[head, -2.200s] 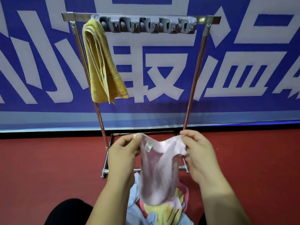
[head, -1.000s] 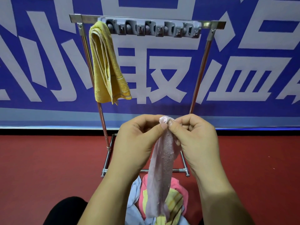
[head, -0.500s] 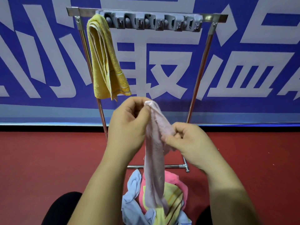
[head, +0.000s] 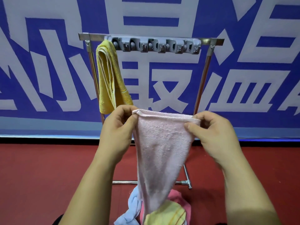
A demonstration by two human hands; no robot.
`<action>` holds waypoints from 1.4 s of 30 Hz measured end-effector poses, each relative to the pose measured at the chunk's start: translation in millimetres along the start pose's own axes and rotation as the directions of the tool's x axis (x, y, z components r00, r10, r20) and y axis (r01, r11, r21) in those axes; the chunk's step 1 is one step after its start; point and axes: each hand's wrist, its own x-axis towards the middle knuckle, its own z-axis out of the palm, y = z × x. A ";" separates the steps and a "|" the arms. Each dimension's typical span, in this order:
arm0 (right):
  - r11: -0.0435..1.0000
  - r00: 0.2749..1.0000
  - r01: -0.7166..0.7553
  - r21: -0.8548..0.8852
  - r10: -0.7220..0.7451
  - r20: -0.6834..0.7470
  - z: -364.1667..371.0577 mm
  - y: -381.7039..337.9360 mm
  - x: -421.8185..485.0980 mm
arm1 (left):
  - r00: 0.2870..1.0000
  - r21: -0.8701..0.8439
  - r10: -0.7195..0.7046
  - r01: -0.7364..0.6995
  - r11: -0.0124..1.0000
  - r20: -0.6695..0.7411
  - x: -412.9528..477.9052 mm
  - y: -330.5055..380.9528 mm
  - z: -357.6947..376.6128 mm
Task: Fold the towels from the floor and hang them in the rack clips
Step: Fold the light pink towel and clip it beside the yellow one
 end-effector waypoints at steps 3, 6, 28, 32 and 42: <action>0.987 1.000 0.015 0.161 -0.012 -0.020 -5.2 -23.0 14.2 | 1.000 -0.066 0.026 -0.026 0.997 0.003 12.6 18.5 -0.7; 0.968 0.995 0.081 0.237 -0.066 -0.071 -16.0 -40.1 20.1 | 0.998 -0.111 0.048 -0.044 0.993 0.030 27.4 31.7 -0.2; 0.988 0.974 -0.112 0.107 0.130 -0.186 -3.2 -1.4 15.3 | 0.991 -0.015 -0.121 0.122 0.992 0.051 12.1 4.0 14.1; 0.989 0.972 -0.142 -0.048 0.130 -0.194 -3.1 -0.1 19.8 | 0.989 0.047 -0.104 0.099 0.994 0.103 7.8 4.8 10.1; 0.981 0.879 -0.115 0.156 0.027 0.477 17.3 -29.9 13.4 | 0.903 0.018 -0.116 0.119 0.993 0.413 11.7 20.7 1.8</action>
